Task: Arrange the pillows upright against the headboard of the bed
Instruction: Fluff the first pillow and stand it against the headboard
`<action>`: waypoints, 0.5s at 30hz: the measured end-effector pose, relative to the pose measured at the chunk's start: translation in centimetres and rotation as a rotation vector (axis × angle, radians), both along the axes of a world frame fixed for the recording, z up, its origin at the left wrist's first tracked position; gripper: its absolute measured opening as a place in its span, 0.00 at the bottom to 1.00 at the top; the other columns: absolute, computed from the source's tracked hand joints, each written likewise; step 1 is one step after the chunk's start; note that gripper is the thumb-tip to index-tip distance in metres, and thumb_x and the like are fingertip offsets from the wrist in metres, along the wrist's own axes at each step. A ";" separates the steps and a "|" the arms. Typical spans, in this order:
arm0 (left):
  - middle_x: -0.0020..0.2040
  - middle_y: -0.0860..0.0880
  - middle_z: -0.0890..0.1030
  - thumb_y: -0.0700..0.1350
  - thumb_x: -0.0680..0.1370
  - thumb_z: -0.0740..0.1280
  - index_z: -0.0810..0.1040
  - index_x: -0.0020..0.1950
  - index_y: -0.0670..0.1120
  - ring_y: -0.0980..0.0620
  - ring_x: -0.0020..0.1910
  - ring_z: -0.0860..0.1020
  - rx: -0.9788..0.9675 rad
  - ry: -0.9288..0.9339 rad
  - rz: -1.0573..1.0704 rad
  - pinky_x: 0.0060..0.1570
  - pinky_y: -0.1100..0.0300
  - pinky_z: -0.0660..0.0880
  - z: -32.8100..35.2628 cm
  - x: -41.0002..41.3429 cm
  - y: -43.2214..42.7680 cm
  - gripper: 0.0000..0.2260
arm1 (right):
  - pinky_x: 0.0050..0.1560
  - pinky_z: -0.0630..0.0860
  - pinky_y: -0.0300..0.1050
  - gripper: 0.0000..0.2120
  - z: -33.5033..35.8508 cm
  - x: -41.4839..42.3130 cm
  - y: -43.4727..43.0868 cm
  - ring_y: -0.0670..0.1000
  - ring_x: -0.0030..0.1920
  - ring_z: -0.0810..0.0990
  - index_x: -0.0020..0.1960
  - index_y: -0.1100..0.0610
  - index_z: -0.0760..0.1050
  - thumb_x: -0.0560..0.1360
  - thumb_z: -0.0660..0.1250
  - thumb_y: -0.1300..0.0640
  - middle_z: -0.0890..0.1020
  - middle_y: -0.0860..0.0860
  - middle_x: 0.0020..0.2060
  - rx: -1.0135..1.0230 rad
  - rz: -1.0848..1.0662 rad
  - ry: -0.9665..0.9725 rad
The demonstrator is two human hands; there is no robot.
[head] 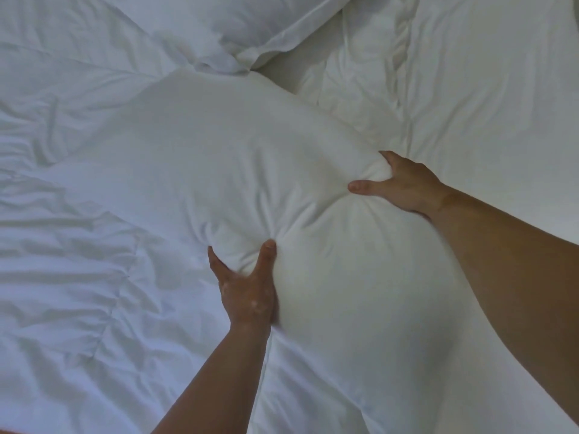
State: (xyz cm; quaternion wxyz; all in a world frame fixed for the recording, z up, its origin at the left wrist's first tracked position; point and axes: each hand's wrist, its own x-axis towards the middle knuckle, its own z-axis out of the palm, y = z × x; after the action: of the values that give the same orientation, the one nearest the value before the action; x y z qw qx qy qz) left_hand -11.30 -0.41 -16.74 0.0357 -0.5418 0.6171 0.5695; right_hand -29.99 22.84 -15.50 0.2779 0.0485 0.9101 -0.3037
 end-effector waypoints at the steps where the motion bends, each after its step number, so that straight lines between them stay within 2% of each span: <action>1: 0.70 0.50 0.75 0.68 0.61 0.76 0.53 0.76 0.69 0.41 0.65 0.76 0.002 0.019 0.002 0.67 0.42 0.72 0.3 0.2 0.1 0.49 | 0.58 0.71 0.46 0.51 0.2 0.4 0.0 0.52 0.63 0.77 0.75 0.42 0.67 0.58 0.73 0.23 0.78 0.46 0.67 -0.010 -0.007 0.013; 6: 0.64 0.54 0.79 0.63 0.62 0.77 0.61 0.73 0.67 0.45 0.60 0.79 0.037 0.096 0.022 0.65 0.43 0.74 2.5 1.2 0.4 0.43 | 0.55 0.75 0.46 0.44 2.7 3.1 -0.5 0.49 0.56 0.79 0.68 0.45 0.74 0.57 0.77 0.28 0.82 0.43 0.58 -0.080 -0.050 0.112; 10: 0.59 0.58 0.82 0.59 0.65 0.79 0.67 0.71 0.63 0.52 0.58 0.82 0.089 0.195 0.016 0.64 0.45 0.75 4.7 2.7 0.8 0.37 | 0.42 0.72 0.36 0.33 5.8 5.6 -0.5 0.46 0.49 0.81 0.59 0.43 0.78 0.58 0.80 0.33 0.82 0.38 0.47 -0.117 -0.073 0.184; 12: 0.59 0.58 0.83 0.56 0.67 0.79 0.68 0.71 0.62 0.53 0.57 0.82 0.119 0.229 0.004 0.64 0.46 0.76 5.9 3.9 1.3 0.35 | 0.42 0.72 0.38 0.31 7.3 7.3 0.0 0.46 0.48 0.81 0.58 0.44 0.79 0.59 0.81 0.34 0.83 0.39 0.47 -0.109 -0.090 0.213; 15: 0.57 0.61 0.84 0.52 0.71 0.77 0.70 0.70 0.61 0.58 0.54 0.83 0.136 0.273 -0.054 0.63 0.47 0.76 7.5 6.5 2.3 0.30 | 0.48 0.77 0.44 0.31 9.6 10.8 1.5 0.46 0.48 0.82 0.58 0.43 0.79 0.59 0.81 0.35 0.84 0.39 0.46 -0.088 -0.146 0.250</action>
State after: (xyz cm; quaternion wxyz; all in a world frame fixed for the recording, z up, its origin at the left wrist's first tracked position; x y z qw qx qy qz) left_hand -4.84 1.91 -9.22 0.0035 -0.4388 0.5905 0.6773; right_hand -19.16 24.31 -5.92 0.1414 0.0642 0.9174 -0.3664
